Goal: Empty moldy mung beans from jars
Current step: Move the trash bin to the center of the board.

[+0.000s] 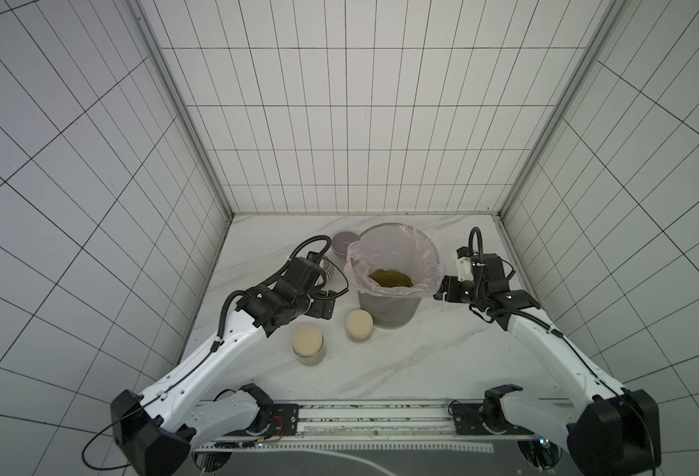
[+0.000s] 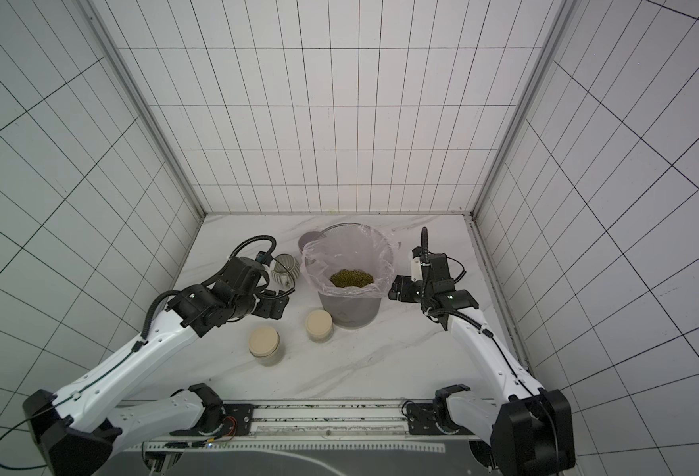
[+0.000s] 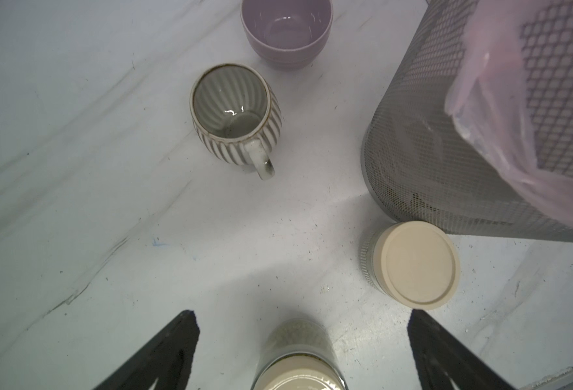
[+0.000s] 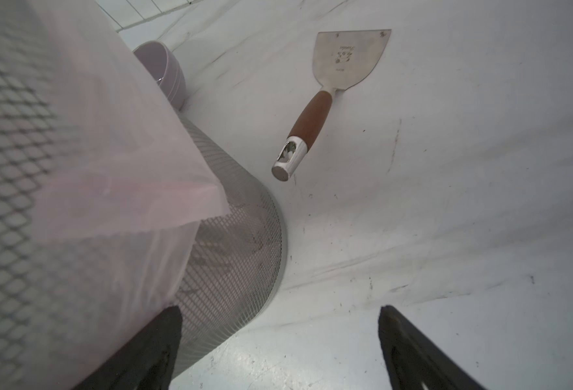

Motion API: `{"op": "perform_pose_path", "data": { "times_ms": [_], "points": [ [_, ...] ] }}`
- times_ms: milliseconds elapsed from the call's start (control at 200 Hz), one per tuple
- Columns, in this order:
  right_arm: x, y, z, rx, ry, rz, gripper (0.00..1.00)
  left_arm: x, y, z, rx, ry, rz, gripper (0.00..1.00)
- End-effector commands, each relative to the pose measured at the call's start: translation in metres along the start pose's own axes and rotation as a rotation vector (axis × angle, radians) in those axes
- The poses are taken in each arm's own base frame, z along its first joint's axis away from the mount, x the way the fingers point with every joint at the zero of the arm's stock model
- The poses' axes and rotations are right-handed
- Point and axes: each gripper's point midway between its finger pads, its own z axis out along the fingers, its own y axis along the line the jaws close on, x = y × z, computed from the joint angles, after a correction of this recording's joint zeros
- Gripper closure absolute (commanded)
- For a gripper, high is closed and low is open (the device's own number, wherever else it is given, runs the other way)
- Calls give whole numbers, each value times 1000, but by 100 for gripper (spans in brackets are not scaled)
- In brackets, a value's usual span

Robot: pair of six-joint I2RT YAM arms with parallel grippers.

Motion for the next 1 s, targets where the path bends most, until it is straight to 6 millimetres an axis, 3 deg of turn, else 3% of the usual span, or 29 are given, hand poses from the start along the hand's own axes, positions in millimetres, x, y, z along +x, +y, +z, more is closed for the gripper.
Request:
{"op": "perform_pose_path", "data": {
  "times_ms": [0, 205, 340, 610, 760, 884, 994],
  "points": [
    [40, 35, 6, -184, 126, -26, 8, 17, -18, 4, 98, 70, -26, 3],
    [47, 47, 25, -255, 177, 7, 9, -14, -48, 11, 171, -24, 49, 3],
    [35, 43, 42, -238, 150, -2, 9, -32, -63, 23, 211, -57, 83, 3],
    [8, 30, 74, -187, 154, -14, 9, -45, -78, 61, 234, -80, 124, 3],
    [-16, 15, 83, -153, 123, -10, 10, -52, -73, 78, 184, -91, 130, 3],
    [-20, 11, 75, -129, 128, -20, 11, -58, -65, 62, 146, -96, 113, 3],
    [3, 23, 63, -138, 158, -30, 11, -50, -52, 33, 112, -82, 87, 3]
  ]
}}
